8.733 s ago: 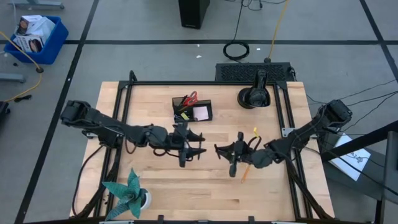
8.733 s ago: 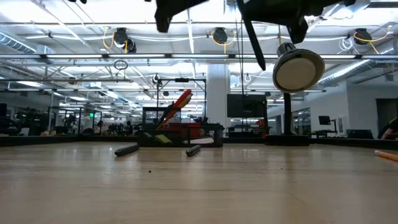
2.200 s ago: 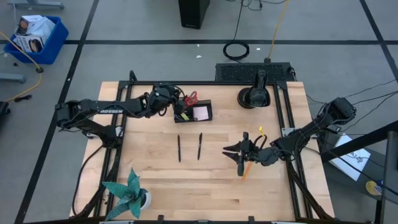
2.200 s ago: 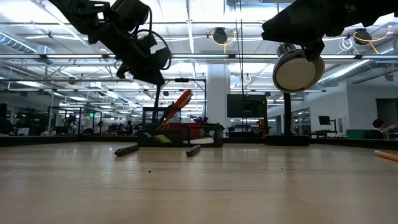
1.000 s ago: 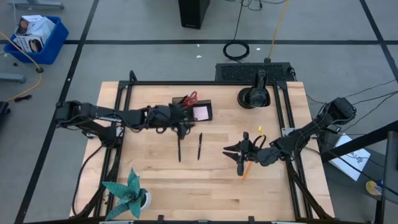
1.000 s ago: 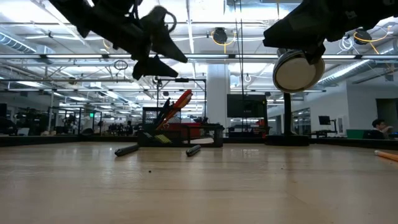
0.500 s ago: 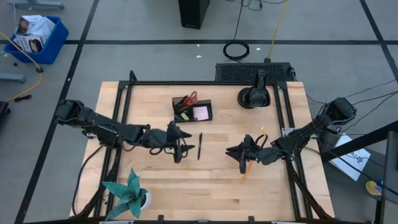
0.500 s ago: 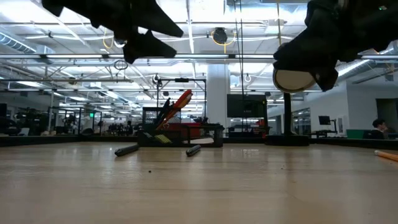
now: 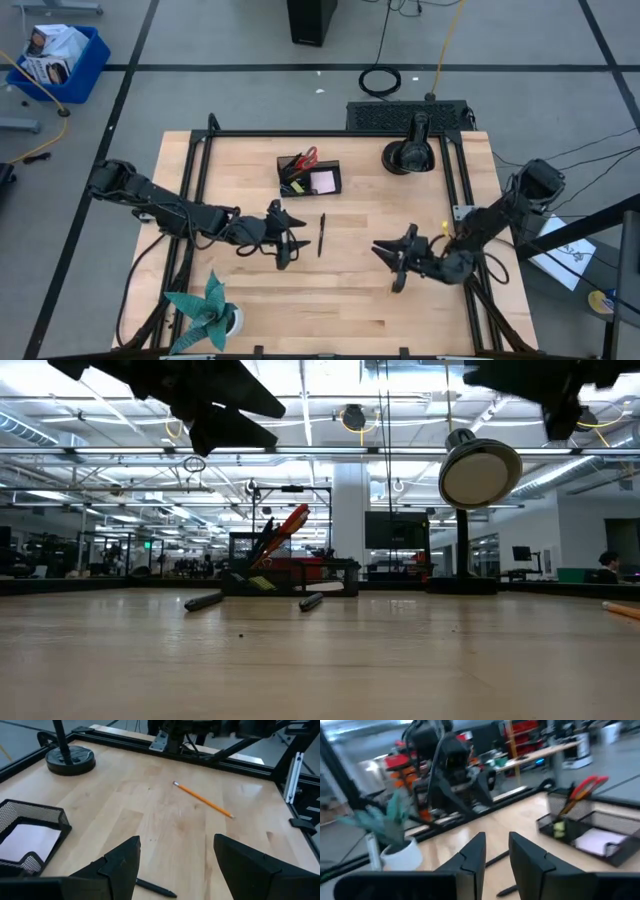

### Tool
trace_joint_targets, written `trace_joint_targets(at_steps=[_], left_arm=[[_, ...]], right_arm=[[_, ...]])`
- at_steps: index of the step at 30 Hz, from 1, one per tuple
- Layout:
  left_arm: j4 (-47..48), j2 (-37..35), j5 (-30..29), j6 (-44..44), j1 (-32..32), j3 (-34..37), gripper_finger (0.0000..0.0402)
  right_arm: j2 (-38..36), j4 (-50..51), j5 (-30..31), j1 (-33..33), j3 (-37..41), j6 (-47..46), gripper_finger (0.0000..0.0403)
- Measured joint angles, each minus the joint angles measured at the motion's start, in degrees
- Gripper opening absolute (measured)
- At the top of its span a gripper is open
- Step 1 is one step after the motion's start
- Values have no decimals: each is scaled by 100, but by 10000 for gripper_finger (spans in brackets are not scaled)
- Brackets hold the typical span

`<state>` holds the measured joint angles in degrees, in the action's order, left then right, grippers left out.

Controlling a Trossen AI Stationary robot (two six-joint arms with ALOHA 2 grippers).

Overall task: Pick and place office supplies into organizer
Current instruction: Put the orange pencil into the black desk organizer

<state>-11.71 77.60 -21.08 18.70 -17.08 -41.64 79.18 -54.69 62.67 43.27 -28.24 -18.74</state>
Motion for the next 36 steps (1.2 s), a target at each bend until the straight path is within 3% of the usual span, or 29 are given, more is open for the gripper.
trace_joint_targets(at_steps=[6, 13, 22, 27, 30, 33, 36], left_arm=[[0, 0, -1, -28, 0, 28, 258], [7, 1, 0, -111, 0, 30, 258], [14, 2, 2, -174, -79, 30, 257], [14, 2, 0, -213, -141, 30, 257], [14, 2, 0, -307, -142, 30, 257], [10, 2, 0, -597, -139, 32, 257], [-61, 2, 4, -704, -63, 32, 257]], right_arm=[[253, 938, 1099, 537, -1067, 257, 75], [1353, 2173, 2702, 905, -2682, 996, 75], [1801, 1797, 2722, 703, -2437, 506, 50], [1339, 1650, 2734, 762, -1922, 667, 32], [921, 1573, 2667, 804, -1309, 298, 23], [355, 1558, 2029, 849, -571, 158, 17], [-397, 1548, 788, 860, 206, 143, 13]])
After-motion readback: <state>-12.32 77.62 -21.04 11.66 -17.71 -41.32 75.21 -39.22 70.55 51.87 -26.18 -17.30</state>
